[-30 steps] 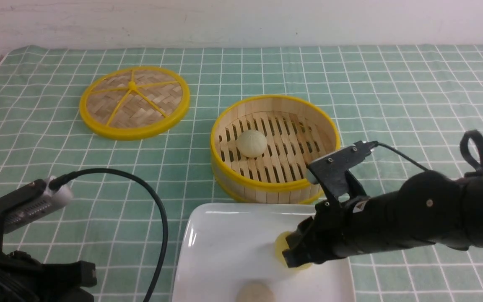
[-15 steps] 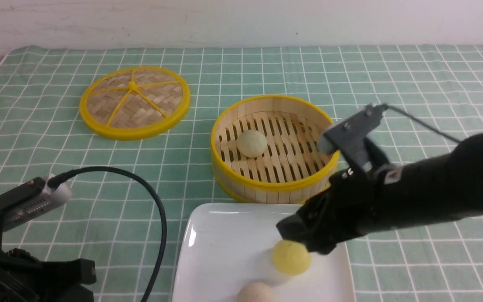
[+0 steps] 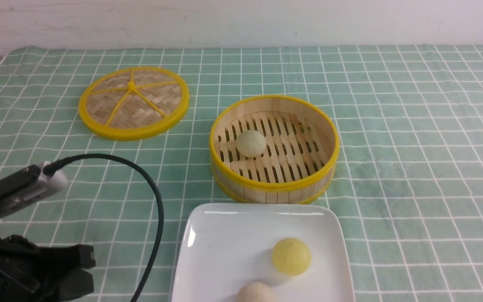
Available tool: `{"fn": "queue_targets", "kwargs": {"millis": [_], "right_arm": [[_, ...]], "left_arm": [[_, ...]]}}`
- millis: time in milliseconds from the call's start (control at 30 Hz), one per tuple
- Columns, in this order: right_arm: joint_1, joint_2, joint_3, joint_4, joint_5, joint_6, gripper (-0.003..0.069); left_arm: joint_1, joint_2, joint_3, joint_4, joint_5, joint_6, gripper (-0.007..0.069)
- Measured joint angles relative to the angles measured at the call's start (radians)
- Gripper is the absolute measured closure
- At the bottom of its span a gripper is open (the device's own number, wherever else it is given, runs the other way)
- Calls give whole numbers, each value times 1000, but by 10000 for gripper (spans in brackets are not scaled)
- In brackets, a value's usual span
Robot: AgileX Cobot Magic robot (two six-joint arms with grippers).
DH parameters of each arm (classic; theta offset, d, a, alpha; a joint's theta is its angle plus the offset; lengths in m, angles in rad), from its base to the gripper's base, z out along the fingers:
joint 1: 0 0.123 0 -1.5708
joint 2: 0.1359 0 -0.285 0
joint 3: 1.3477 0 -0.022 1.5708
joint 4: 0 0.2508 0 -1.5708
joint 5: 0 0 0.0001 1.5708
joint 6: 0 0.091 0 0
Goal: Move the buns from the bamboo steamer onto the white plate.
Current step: 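Reach into the bamboo steamer and grasp a bun with the left gripper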
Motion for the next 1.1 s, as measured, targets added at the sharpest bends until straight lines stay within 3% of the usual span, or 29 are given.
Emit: {"fn": "queue_targets", "kwargs": {"millis": [133,367,533,733,900,1033,1100], "right_arm": [[-20,-117,71,-71,22,91,673],[-20,-199,285,-121,-54,111,673],[-20,-200,392,-124,-153,111,669],[-20,-200,413,-124,-191,111,666],[-20,-200,413,-124,-195,111,664],[-20,-200,413,-124,-195,111,660],[-20,-200,413,-124,-196,111,659]], "left_arm": [[0,53,-147,-28,66,6,526],[-30,252,-419,-122,232,108,603],[-203,403,-578,-126,227,105,623],[-398,615,-792,-92,55,83,614],[-433,787,-981,-6,43,-15,552],[-439,943,-1172,115,108,-102,442],[-440,1037,-1268,196,153,-143,349]]}}
